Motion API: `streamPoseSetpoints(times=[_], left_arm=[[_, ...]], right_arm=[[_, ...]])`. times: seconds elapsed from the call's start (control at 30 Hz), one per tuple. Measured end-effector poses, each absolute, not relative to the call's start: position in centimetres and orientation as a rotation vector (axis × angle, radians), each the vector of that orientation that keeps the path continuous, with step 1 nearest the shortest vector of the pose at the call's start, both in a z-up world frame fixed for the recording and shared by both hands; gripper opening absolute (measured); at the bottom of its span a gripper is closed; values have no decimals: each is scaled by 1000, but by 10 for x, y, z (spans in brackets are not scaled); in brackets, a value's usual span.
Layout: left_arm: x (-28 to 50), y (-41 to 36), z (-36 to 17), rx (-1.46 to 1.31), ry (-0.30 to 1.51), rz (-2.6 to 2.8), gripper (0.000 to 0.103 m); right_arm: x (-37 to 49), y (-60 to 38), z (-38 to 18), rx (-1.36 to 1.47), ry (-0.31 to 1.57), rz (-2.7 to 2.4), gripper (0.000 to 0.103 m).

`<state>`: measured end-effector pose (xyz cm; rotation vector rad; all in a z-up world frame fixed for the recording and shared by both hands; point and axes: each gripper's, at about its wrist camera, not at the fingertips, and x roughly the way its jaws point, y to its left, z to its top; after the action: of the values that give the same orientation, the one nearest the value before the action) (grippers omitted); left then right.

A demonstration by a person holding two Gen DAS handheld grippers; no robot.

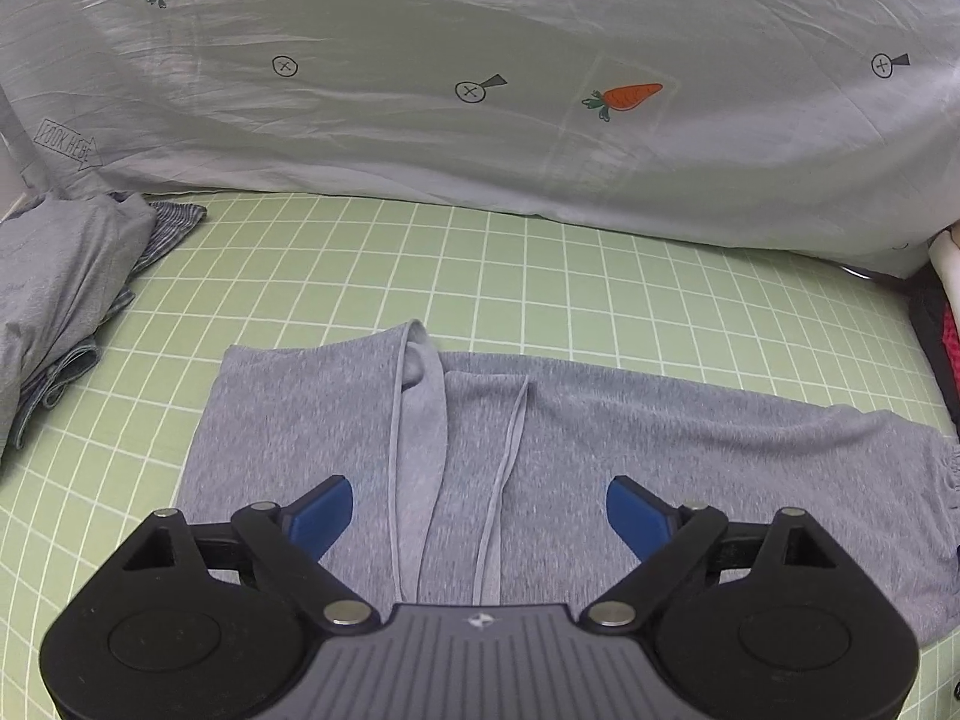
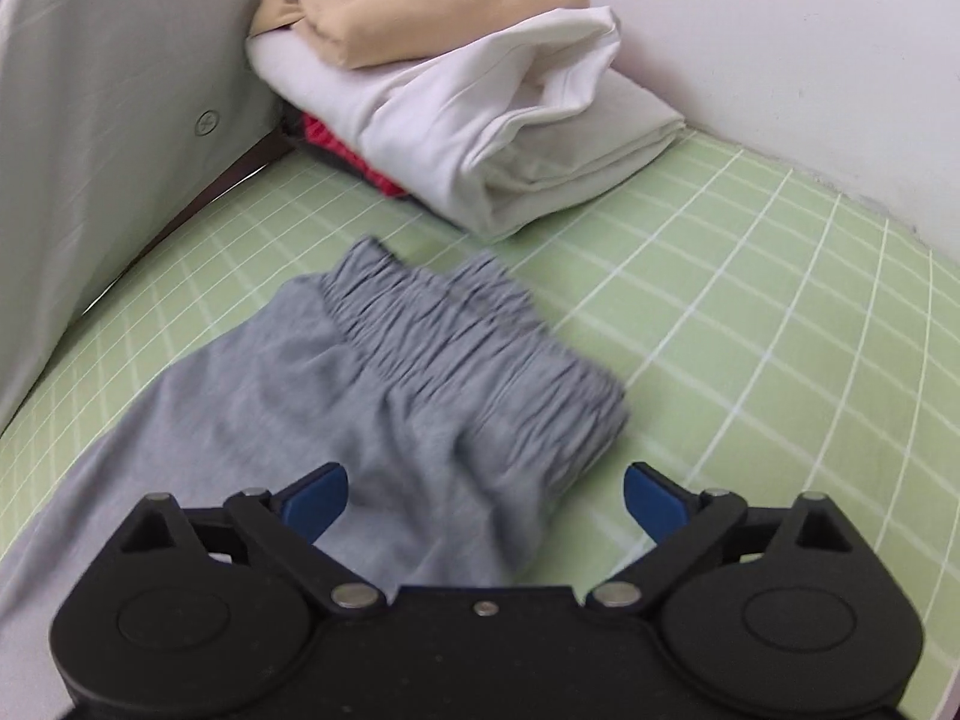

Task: Fold clothes
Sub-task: 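Grasp the sweatpants waistband with the right gripper and fold it over the legs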

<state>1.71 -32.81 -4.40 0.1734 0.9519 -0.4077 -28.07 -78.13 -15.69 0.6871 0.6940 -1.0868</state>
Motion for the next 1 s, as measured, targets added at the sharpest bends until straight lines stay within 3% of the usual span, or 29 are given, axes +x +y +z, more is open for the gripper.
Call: streamPoseSetpoints(times=[0.27,0.37,0.43,0.5,0.73,1.0], left_arm=[[3,-330,-41,210,955,-361,92],[-1,-322,-43,184,969,-351,92],[-2,-315,-43,175,972,-347,92],[-1,-307,-41,167,971,-333,92],[13,-264,-31,50,942,-291,92],[33,-213,-33,-35,924,-283,92]], right_arm=[[-269,-806,-171,595,719,-1035,103],[-264,-802,-170,536,737,-1016,89],[-261,-800,-166,509,749,-987,61],[-259,-797,-161,533,741,-958,50],[-241,-759,-122,545,634,-898,44],[-176,-650,-73,385,550,-723,43]])
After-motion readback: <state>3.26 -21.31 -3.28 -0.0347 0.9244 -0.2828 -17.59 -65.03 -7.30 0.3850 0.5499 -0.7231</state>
